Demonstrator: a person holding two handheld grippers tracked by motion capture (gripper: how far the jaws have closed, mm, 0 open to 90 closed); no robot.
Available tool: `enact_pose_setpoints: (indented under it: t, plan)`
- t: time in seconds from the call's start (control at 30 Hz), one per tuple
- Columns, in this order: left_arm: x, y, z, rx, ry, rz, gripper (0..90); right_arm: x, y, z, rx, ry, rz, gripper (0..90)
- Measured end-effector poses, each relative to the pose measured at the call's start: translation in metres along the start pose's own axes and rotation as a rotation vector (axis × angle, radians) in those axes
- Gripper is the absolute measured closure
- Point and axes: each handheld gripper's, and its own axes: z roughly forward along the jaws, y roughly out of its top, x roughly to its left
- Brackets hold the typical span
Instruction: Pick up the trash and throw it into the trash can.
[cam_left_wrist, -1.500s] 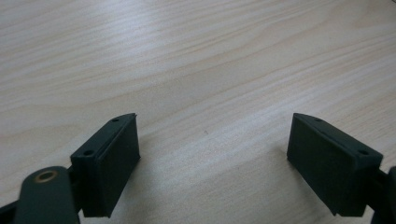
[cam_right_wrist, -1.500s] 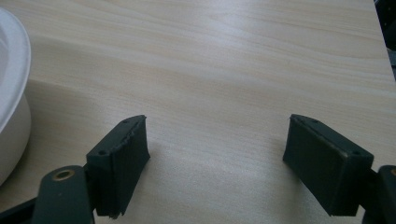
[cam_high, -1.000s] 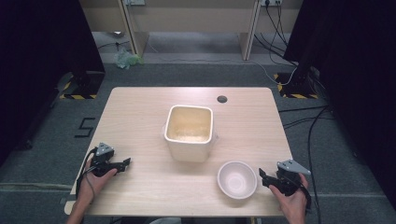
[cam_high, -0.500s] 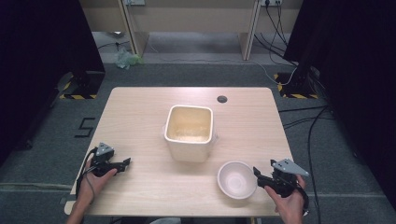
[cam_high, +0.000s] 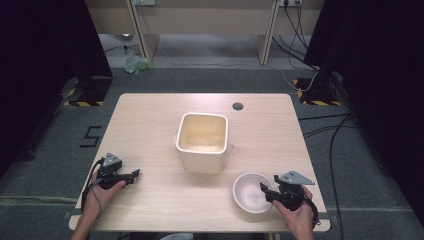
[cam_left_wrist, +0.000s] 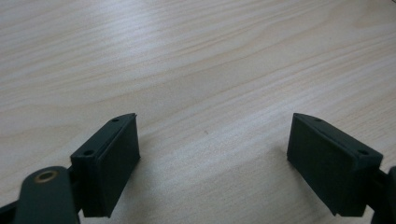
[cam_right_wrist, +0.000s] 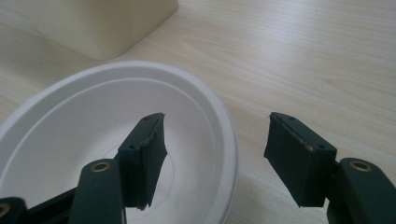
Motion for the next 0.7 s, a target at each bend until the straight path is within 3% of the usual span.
enact_pose_setpoints:
  t: [0.33, 0.5, 0.57, 0.7]
  plan:
    - [-0.0001, -0.0001, 0.0003, -0.004, 0.001, -0.001, 15.7, -0.0003, -0.0045, 0.0077, 0.039, 0.031, 0.018, 50.1]
    - [0.0000, 0.0000, 0.0000, 0.000, 0.000, 0.000, 15.7, 0.0012, -0.0056, 0.0079, 0.029, 0.037, 0.010, 65.6]
    - [-0.0002, -0.0001, 0.0003, -0.004, 0.002, -0.001, 15.7, 0.0002, -0.0055, 0.0084, 0.021, 0.039, -0.020, 73.4]
    - [-0.0001, -0.0001, 0.0001, -0.002, 0.001, 0.000, 15.7, 0.0010, -0.0050, 0.0049, -0.019, 0.064, -0.001, 77.8]
